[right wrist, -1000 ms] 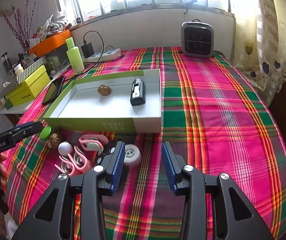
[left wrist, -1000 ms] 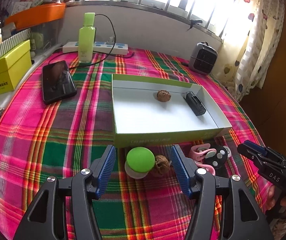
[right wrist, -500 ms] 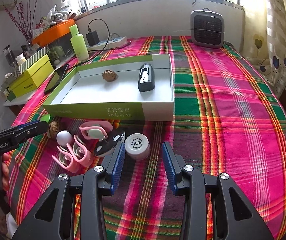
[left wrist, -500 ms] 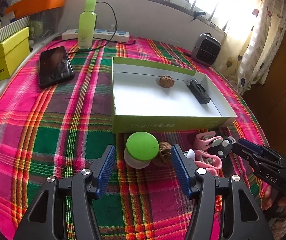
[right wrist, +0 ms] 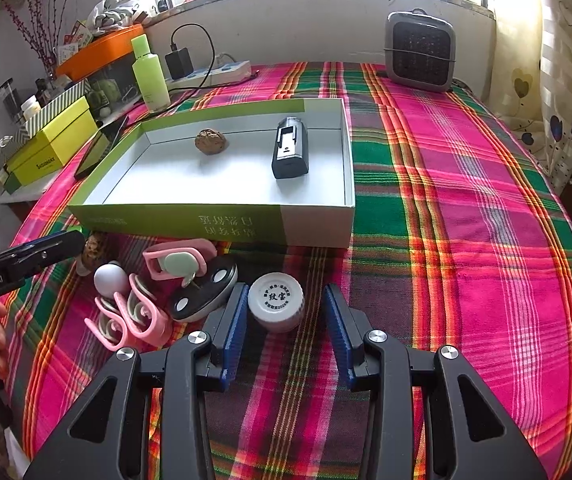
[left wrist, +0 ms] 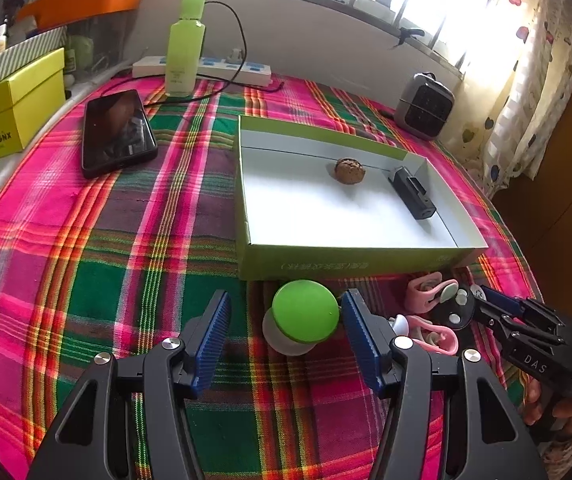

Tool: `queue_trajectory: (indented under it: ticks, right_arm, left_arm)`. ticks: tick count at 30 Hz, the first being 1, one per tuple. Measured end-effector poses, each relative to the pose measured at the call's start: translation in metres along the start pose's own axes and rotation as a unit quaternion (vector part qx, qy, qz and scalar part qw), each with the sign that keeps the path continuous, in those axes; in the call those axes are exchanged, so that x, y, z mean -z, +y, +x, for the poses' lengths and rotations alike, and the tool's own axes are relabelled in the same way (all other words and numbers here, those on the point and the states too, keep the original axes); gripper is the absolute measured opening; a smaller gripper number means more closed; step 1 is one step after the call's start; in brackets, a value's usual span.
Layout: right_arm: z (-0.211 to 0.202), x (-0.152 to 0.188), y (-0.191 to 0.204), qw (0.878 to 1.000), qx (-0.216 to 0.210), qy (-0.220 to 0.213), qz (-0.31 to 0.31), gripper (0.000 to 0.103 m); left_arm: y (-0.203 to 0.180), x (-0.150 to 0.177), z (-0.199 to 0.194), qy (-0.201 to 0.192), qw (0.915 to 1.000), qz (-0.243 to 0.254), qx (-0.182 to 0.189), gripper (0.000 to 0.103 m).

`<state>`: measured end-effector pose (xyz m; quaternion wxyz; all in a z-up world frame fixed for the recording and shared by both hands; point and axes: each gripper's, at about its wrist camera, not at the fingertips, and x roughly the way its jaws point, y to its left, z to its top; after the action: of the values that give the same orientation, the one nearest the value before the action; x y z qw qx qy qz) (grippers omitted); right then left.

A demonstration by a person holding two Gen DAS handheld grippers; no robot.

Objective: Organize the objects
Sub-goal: 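Move the right gripper to the white round jar and grasp it, then grasp the green-topped suction holder with the left gripper while the right holds the jar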

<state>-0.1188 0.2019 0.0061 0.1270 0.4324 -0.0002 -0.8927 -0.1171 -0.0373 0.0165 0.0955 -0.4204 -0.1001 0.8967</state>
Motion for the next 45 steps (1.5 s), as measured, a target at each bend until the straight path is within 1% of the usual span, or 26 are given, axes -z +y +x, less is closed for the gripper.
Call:
queue_trajectory:
  ticks: [4, 9, 10, 11, 12, 14, 19, 22, 27, 28, 30, 31, 36, 40, 45]
  right_arm:
    - [0.0, 0.0, 0.002, 1.0, 0.007, 0.0, -0.009, 0.039]
    - [-0.002, 0.0, 0.003, 1.0, 0.009, -0.002, -0.017, 0.039]
    - [-0.003, 0.001, 0.003, 1.0, 0.009, -0.004, -0.019, 0.038]
    - [-0.003, 0.0, 0.004, 1.0, 0.008, -0.006, -0.019, 0.032]
    - [-0.004, 0.0, 0.004, 1.0, 0.008, -0.008, -0.02, 0.029]
    - [-0.005, 0.0, 0.004, 1.0, 0.009, -0.009, -0.02, 0.029]
    - [-0.008, -0.001, 0.003, 1.0, 0.006, -0.015, -0.018, 0.029]
    - [-0.01, 0.0, 0.001, 1.0, 0.005, -0.019, -0.015, 0.029]
    - [-0.011, 0.0, 0.002, 1.0, 0.006, -0.02, -0.014, 0.029]
    - [-0.011, 0.0, 0.002, 1.0, 0.006, -0.021, -0.013, 0.029]
    - [-0.011, 0.0, 0.002, 1.0, 0.005, -0.022, -0.012, 0.029]
    - [-0.011, 0.0, 0.002, 1.0, 0.005, -0.022, -0.012, 0.029]
    - [-0.012, 0.0, 0.002, 1.0, 0.004, -0.024, -0.01, 0.029]
    - [-0.013, 0.0, 0.001, 1.0, 0.003, -0.026, -0.009, 0.029]
    - [-0.014, 0.001, 0.002, 1.0, 0.002, -0.029, -0.009, 0.029]
  left_arm:
    - [0.003, 0.0, 0.0, -0.001, 1.0, -0.005, 0.003, 0.057]
    - [0.002, 0.001, -0.002, 0.0, 1.0, -0.001, 0.0, 0.057]
    - [0.003, 0.001, -0.002, 0.001, 1.0, -0.002, 0.002, 0.057]
    - [0.004, 0.001, -0.002, 0.002, 1.0, -0.004, 0.004, 0.057]
    - [0.005, 0.001, -0.003, 0.002, 1.0, -0.006, 0.002, 0.057]
    - [0.007, 0.001, -0.005, -0.001, 1.0, -0.005, -0.001, 0.057]
    - [0.006, 0.002, -0.002, 0.009, 0.9999, 0.0, -0.005, 0.057]
    - [0.003, 0.0, -0.001, 0.005, 0.9999, 0.003, -0.013, 0.057]
    - [0.004, -0.002, 0.0, 0.0, 0.9999, 0.001, -0.015, 0.057]
    - [0.004, -0.002, 0.001, -0.001, 0.9999, 0.001, -0.015, 0.056]
    - [0.004, -0.003, 0.001, -0.002, 0.9999, -0.002, -0.011, 0.05]
    - [0.004, -0.003, 0.0, -0.002, 0.9999, -0.002, -0.012, 0.046]
    - [0.005, -0.001, -0.002, -0.003, 0.9999, 0.003, -0.015, 0.044]
    - [0.007, -0.001, -0.007, -0.008, 0.9997, 0.003, -0.022, 0.04]
    - [0.008, 0.0, -0.004, -0.002, 0.9997, 0.0, -0.023, 0.04]
